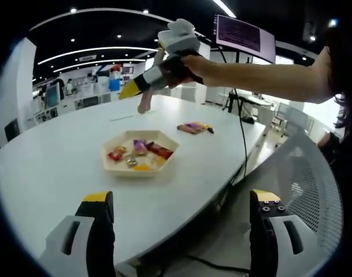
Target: Place the target food into the container with the food tongs after gripping and lifting it, then release it inside without dropping or visibly crushing the food.
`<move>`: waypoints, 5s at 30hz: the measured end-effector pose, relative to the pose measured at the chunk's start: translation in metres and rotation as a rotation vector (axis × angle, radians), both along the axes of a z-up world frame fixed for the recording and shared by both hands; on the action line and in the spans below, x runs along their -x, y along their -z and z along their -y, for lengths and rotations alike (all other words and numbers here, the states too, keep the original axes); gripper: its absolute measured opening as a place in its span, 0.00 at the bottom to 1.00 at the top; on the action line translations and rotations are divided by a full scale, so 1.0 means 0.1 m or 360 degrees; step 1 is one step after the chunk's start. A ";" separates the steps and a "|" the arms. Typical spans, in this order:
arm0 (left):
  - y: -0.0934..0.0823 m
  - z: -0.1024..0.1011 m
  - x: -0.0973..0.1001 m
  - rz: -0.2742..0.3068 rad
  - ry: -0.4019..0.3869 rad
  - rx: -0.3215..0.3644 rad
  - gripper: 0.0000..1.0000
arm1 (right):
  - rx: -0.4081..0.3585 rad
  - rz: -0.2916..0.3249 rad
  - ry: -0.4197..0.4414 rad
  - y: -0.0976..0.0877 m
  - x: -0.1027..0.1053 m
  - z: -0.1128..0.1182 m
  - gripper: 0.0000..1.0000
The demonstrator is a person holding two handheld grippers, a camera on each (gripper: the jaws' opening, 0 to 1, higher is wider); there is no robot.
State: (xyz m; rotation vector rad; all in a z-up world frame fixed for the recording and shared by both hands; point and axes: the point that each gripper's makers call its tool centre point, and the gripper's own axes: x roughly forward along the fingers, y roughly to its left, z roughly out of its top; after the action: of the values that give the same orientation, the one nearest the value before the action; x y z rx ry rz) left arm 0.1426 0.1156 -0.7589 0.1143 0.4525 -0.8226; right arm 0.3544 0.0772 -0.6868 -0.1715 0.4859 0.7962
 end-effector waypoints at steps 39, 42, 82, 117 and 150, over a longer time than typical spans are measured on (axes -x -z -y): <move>0.06 -0.01 0.02 -0.0031 0.0006 -0.0047 0.94 | -0.0017 -0.0035 0.0382 0.21 -0.06 1.63 0.31; 0.07 -0.01 0.02 -0.0034 0.0006 -0.0049 0.94 | -0.0005 -0.0050 0.0432 0.25 -0.10 1.78 0.31; 0.12 0.00 0.03 -0.0078 0.0014 -0.0067 0.93 | 0.0005 -0.0240 0.0773 1.02 -0.40 2.41 0.32; 0.13 -0.02 0.03 -0.0091 0.0004 -0.0068 0.91 | 0.0285 -0.0165 0.0847 1.32 -0.43 2.48 0.23; 0.12 0.01 0.05 -0.0089 0.0036 -0.0059 0.91 | 0.0217 0.0040 0.0813 0.38 -0.39 2.48 0.23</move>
State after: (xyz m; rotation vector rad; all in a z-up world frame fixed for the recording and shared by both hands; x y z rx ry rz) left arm 0.1374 0.1150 -0.7710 0.1312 0.5200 -0.8411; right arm 0.3939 -0.1706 -0.7247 -0.1734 0.5310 0.2611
